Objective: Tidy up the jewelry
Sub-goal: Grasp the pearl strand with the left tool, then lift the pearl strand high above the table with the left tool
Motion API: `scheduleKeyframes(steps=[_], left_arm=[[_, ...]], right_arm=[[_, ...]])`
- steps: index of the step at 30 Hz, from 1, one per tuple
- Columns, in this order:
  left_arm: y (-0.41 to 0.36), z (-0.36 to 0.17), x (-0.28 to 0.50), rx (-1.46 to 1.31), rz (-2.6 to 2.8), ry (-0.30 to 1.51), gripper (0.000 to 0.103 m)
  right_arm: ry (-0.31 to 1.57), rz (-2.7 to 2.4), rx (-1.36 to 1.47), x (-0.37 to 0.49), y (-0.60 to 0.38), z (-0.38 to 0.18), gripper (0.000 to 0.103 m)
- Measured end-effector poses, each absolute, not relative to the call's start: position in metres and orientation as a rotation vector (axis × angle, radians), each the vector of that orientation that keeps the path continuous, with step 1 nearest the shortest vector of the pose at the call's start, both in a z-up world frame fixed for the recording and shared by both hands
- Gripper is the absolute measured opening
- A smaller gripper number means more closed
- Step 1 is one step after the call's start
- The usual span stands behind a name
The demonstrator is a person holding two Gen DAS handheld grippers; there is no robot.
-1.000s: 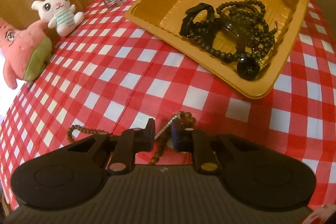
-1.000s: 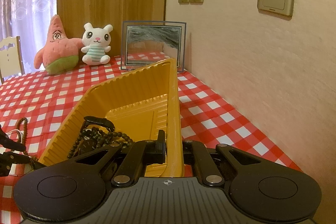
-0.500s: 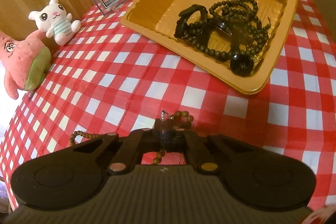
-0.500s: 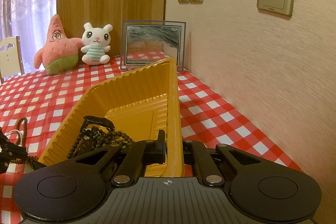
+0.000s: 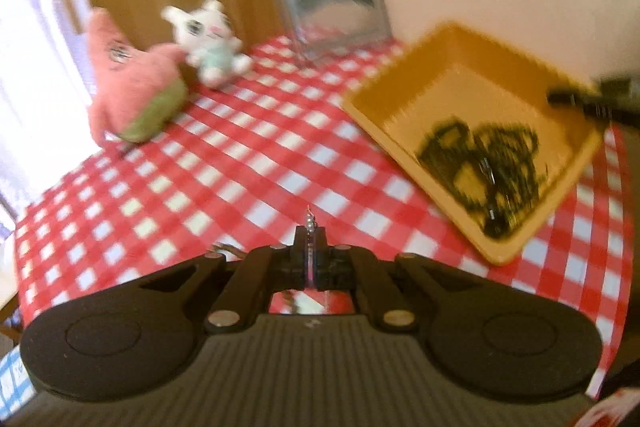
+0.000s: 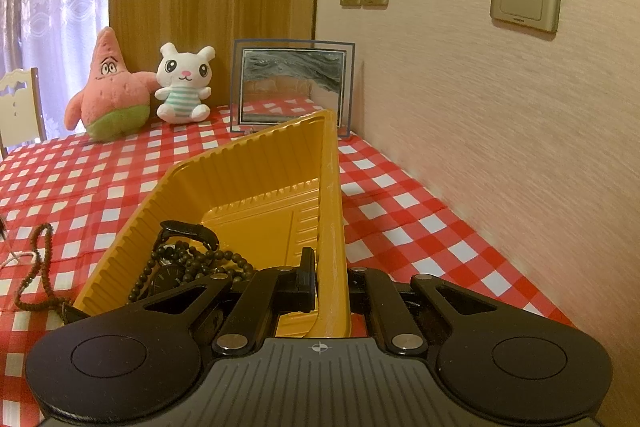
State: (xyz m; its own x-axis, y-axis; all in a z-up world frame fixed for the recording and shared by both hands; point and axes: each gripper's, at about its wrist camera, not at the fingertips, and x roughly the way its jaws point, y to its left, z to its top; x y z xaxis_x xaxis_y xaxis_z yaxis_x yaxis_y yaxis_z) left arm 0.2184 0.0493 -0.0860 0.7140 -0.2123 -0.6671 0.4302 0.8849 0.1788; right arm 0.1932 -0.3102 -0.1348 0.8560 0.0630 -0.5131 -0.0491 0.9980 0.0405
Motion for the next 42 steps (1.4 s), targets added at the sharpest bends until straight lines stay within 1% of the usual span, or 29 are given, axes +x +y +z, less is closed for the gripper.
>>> scheduleKeyframes(steps=[8,19,30,42], left_arm=[[0.08,-0.029,0.206,0.23,-0.27,0.601,0.001],[0.068,0.013,0.194,0.191,-0.3,0.512,0.001],[0.029,0.047,0.197,0.172,-0.408,0.427,0.001],[-0.037,0.052,0.219,0.128,-0.598,0.389,0.001]], right_arm=[[0.528,0.072,0.009,0.192,-0.307,-0.133,0.005],[0.499,0.102,-0.011,0.201,-0.302,-0.127,0.005],[0.495,0.107,-0.005,0.204,-0.3,-0.126,0.005],[0.496,0.11,0.002,0.204,-0.301,-0.126,0.005]])
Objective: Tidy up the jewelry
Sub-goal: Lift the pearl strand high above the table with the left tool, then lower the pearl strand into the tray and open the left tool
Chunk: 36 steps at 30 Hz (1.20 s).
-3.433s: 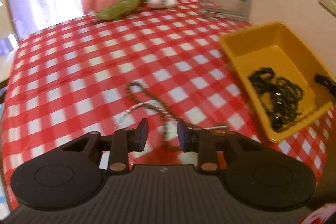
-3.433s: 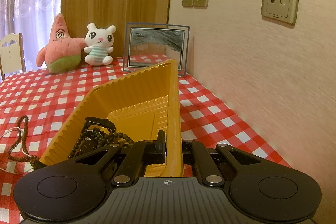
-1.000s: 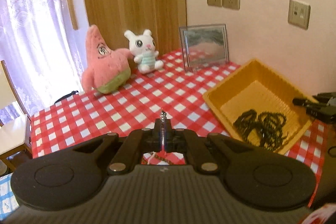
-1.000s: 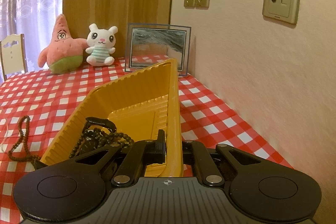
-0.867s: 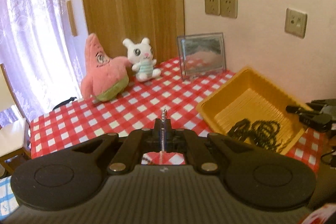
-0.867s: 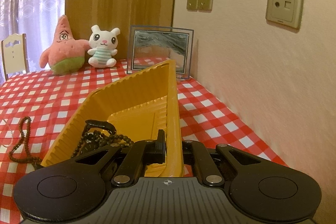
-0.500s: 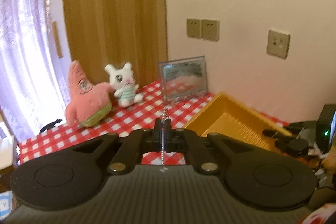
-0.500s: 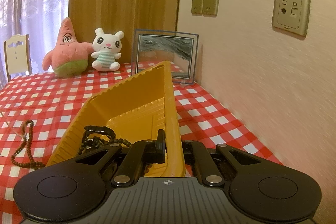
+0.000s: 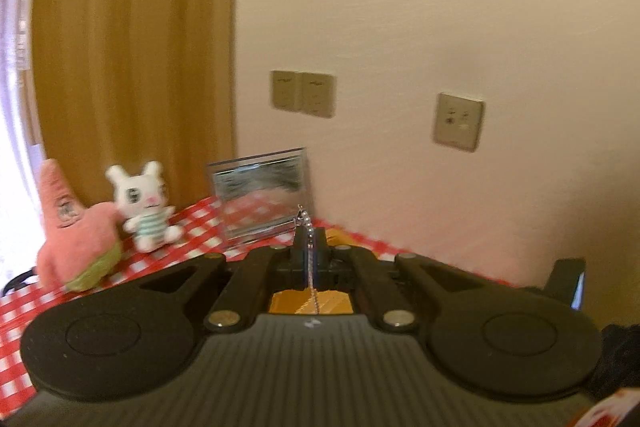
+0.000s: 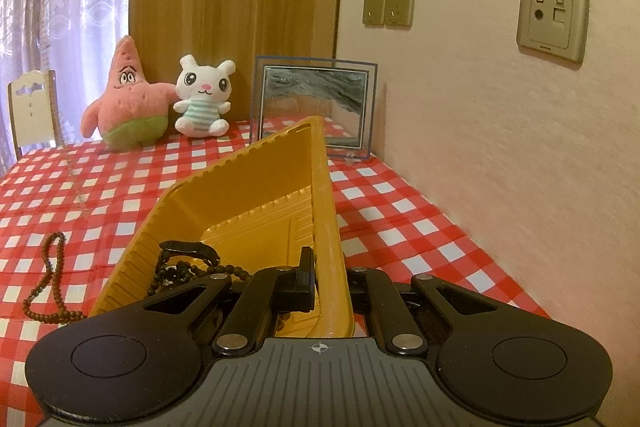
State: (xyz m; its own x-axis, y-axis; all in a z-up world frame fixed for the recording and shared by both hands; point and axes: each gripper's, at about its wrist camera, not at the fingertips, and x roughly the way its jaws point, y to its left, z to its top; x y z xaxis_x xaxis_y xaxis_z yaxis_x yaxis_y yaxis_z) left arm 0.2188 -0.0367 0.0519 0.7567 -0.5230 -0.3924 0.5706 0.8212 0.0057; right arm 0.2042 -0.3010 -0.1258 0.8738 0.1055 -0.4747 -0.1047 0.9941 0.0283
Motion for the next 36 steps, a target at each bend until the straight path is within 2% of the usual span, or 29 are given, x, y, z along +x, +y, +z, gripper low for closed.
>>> scheduleKeyframes(steps=[5,12,14,20,36], left_arm=[[-0.059,0.029,0.237,0.087,-0.648,0.454,0.001],[-0.083,-0.03,0.264,0.086,-0.65,0.645,0.003],[-0.087,-0.041,0.265,0.1,-0.642,0.674,0.014],[-0.086,-0.053,0.264,0.12,-0.638,0.699,0.026],[-0.01,-0.049,0.249,0.106,-0.388,0.726,0.026]], right_arm=[[0.498,0.11,0.006,0.204,-0.301,-0.126,0.005],[0.509,0.106,0.017,0.205,-0.303,-0.129,0.005],[0.511,0.105,0.02,0.205,-0.304,-0.129,0.005],[0.515,0.103,0.026,0.206,-0.305,-0.13,0.005],[0.523,0.102,0.034,0.207,-0.308,-0.131,0.005]])
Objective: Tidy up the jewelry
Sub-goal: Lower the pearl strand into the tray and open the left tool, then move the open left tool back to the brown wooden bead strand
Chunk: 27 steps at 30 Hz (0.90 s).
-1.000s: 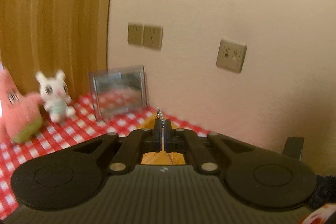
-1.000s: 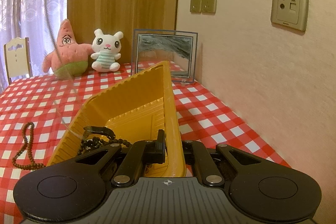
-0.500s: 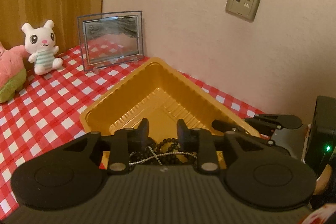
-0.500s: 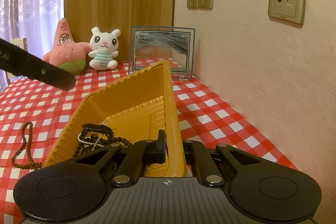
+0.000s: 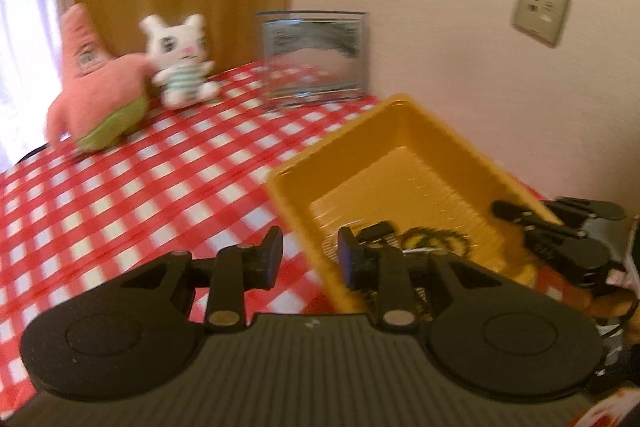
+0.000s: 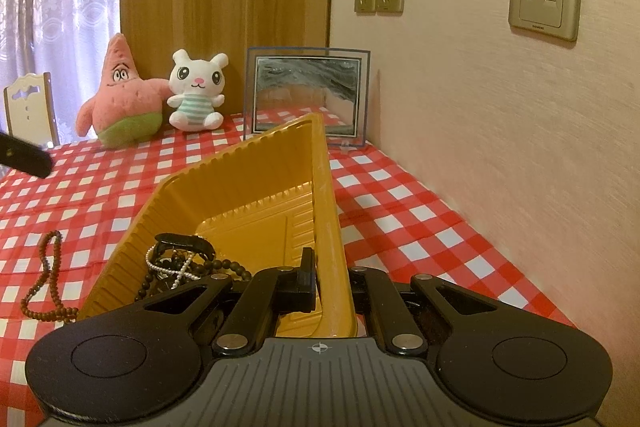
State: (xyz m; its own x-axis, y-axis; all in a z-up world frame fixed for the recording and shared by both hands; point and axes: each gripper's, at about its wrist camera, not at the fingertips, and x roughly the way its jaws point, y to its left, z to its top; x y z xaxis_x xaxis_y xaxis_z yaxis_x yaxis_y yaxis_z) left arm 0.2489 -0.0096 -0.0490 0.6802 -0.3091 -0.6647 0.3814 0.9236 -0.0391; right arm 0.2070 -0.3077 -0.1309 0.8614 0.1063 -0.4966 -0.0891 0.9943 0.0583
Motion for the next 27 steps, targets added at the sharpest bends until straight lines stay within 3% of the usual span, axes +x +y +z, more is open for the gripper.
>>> scheduleKeyframes(steps=[27], left_arm=[[0.095,-0.085,0.208,0.004,-0.04,0.865,0.03]], right_arm=[[0.538,0.095,0.019,0.2,-0.305,-0.133,0.005]])
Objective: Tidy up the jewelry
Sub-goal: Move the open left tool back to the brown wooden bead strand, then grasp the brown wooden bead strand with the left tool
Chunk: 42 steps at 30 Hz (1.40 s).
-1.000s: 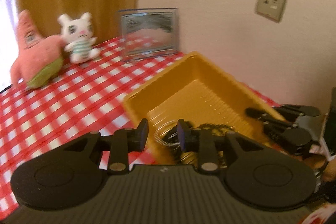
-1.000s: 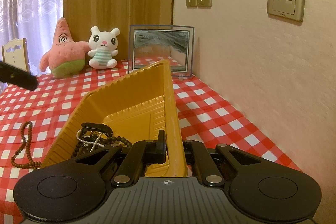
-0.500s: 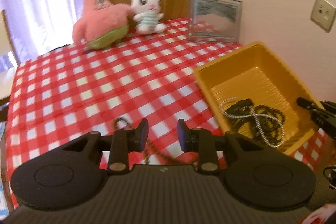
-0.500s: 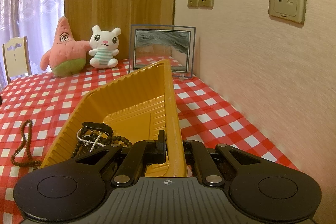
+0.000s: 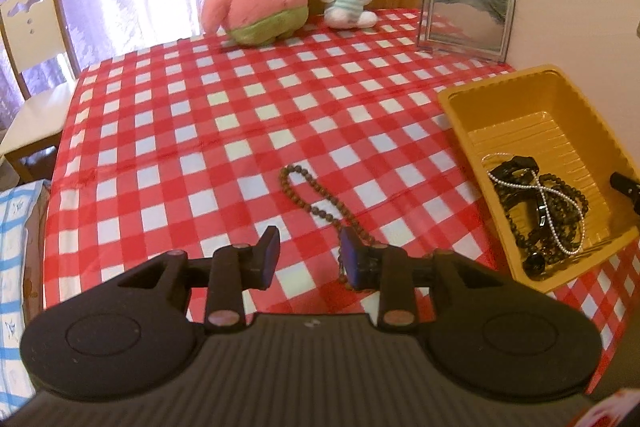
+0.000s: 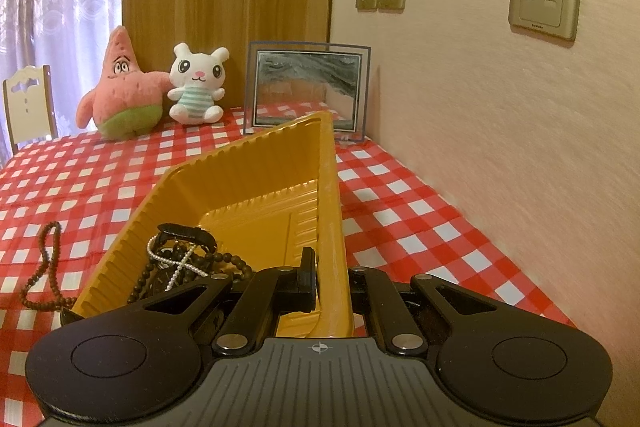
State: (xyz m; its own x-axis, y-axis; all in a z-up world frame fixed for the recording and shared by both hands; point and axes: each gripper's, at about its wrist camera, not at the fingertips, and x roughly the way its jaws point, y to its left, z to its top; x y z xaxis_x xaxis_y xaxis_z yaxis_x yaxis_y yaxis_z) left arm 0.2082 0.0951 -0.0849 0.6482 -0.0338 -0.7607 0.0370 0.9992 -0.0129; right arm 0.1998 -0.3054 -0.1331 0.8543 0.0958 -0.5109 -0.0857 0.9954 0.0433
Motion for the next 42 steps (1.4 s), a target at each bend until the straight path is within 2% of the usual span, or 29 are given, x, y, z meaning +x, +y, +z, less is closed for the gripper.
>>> scheduleKeyframes(steps=[5,42], left_arm=[[0.093,-0.092,0.209,0.011,-0.039,0.874,0.034],[0.004,-0.166,0.238,0.29,-0.336,0.96,0.034]], right_arm=[[0.54,0.096,0.013,0.2,-0.305,-0.133,0.005],[0.553,0.084,0.016,0.202,-0.307,-0.133,0.005]])
